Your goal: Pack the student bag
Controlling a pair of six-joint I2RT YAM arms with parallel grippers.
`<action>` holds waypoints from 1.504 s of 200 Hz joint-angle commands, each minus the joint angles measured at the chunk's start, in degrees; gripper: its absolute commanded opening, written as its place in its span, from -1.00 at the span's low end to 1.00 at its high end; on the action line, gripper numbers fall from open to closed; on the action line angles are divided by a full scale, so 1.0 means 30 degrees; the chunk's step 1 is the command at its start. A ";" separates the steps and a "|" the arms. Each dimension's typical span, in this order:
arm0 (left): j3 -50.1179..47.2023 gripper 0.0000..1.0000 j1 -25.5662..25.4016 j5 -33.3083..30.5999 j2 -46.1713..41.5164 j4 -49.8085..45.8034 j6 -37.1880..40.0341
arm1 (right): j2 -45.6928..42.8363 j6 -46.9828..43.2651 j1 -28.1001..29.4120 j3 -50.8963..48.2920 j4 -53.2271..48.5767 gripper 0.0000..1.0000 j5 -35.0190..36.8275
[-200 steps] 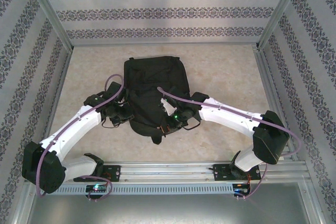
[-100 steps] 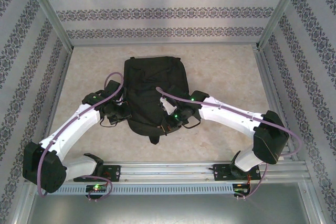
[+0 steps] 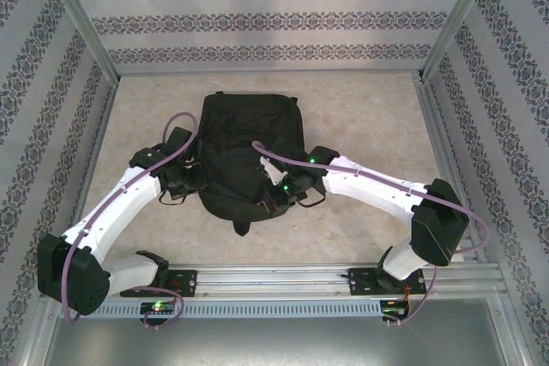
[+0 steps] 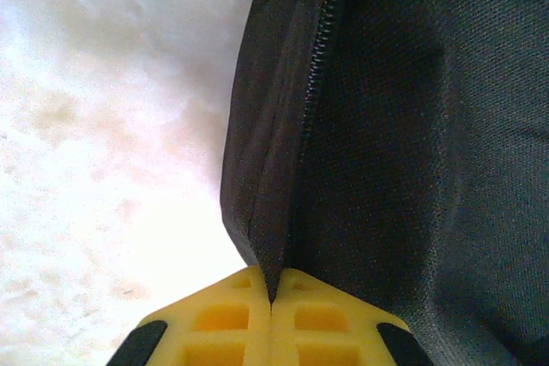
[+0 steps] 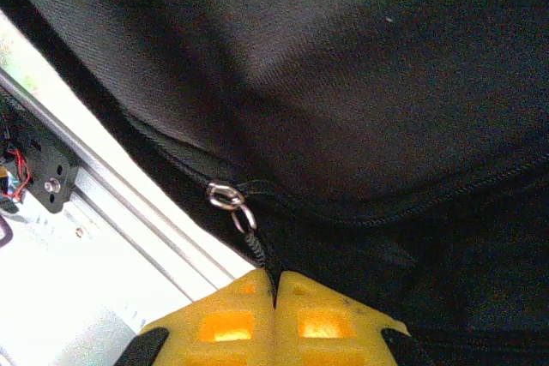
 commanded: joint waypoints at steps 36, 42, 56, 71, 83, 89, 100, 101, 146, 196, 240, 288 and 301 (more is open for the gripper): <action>0.1345 -1.00 0.0797 -0.4143 0.0343 -0.1216 0.1437 | -0.0404 -0.1159 -0.0346 0.0482 -0.3181 -1.00 0.1272; 0.1228 -1.00 0.0797 -0.3998 0.0332 -0.1161 0.1413 | -0.0313 -0.1179 -0.0319 0.0569 -0.3210 -1.00 0.1230; 0.1124 -1.00 0.0797 -0.4190 0.0287 -0.1166 0.1635 | -0.0100 -0.1432 -0.0291 0.0815 -0.3537 -1.00 0.1809; 0.1318 -1.00 0.0812 -0.5064 0.0242 -0.1448 0.2020 | -0.0066 -0.1799 -0.0425 0.1104 -0.4125 -1.00 0.3122; 0.1499 -1.00 0.0847 -0.5671 0.0325 -0.1626 0.2074 | -0.0264 -0.1869 -0.0677 0.1081 -0.4079 -1.00 0.3335; 0.1595 -1.00 0.0908 -0.5786 0.0404 -0.1661 0.1975 | -0.0305 -0.1898 -0.0795 0.1103 -0.4005 -1.00 0.3310; 0.1712 -1.00 0.1027 -0.5710 0.0508 -0.1624 0.1843 | -0.0269 -0.1970 -0.0843 0.1241 -0.3997 -1.00 0.3339; 0.1713 -1.00 0.1044 -0.5706 0.0536 -0.1622 0.1825 | -0.0245 -0.1982 -0.0858 0.1247 -0.3999 -1.00 0.3339; 0.2729 -1.00 0.1547 -0.5348 0.1663 -0.0740 0.2115 | 0.0213 -0.0818 -0.0532 0.1635 -0.1361 -1.00 0.0556; 0.3747 -0.15 0.1675 -0.1081 0.1648 -0.0755 -0.0706 | 0.0349 0.1142 0.0079 0.0922 0.2443 -1.00 -0.1288; 0.0791 0.09 -0.0093 0.1164 -0.1505 -0.2142 -0.4874 | 0.0549 0.1861 0.0093 0.0188 0.3705 -1.00 -0.1297; -0.1672 0.21 -0.1795 0.2470 -0.2955 -0.1026 -0.8783 | 0.0802 0.2139 0.0082 -0.0153 0.4432 -1.00 -0.1392; -0.1878 0.21 -0.2344 0.2485 -0.2554 -0.0435 -0.9390 | 0.0805 0.2191 0.0082 -0.0182 0.4458 -1.00 -0.1391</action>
